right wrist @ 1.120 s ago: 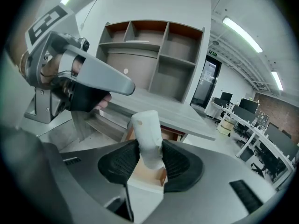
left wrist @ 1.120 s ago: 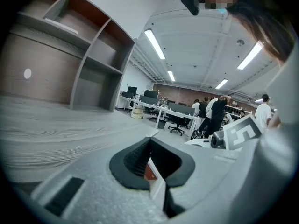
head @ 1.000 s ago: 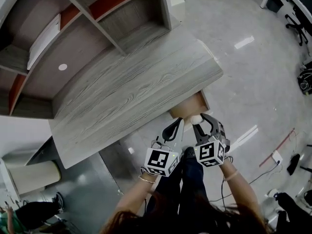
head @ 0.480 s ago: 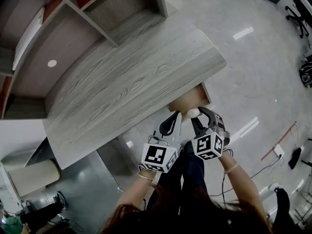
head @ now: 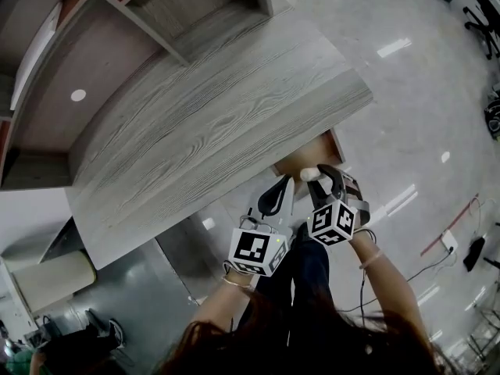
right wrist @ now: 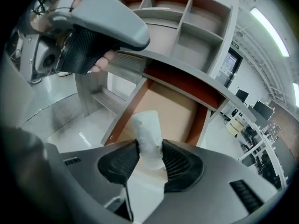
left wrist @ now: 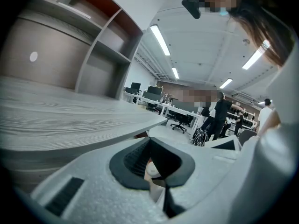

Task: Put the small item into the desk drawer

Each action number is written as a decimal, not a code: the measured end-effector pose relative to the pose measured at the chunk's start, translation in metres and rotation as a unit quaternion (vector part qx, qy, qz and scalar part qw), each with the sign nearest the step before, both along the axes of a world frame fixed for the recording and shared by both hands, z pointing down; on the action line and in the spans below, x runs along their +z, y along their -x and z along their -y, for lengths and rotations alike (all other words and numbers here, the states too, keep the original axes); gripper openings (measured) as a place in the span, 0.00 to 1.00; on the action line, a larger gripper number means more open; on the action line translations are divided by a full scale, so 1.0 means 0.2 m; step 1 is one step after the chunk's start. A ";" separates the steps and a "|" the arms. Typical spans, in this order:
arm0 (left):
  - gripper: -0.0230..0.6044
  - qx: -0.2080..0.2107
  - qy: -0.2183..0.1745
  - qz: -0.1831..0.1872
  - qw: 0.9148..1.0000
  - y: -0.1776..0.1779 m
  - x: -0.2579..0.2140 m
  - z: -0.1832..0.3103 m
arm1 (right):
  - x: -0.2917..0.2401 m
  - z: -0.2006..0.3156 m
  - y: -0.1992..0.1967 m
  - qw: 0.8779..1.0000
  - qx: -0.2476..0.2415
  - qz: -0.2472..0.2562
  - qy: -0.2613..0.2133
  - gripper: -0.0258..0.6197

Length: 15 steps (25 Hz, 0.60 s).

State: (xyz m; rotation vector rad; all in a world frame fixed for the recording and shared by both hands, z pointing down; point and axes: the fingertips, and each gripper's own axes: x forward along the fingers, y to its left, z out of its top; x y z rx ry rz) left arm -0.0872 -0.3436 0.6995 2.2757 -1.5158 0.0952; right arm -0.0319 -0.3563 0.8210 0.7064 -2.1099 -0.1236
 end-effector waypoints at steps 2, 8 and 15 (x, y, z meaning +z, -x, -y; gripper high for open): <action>0.06 -0.002 0.002 0.000 1.000 0.00 0.02 0.00 | 0.03 0.00 0.01 1.000 -0.005 -0.007 0.003 0.27; 0.06 -0.002 0.007 0.003 1.000 0.02 0.06 0.02 | 0.13 0.00 0.03 0.999 -0.022 -0.029 0.026 0.27; 0.06 -0.004 0.011 -0.003 1.000 0.01 0.10 0.05 | 0.23 0.03 0.02 0.996 -0.032 -0.066 0.047 0.27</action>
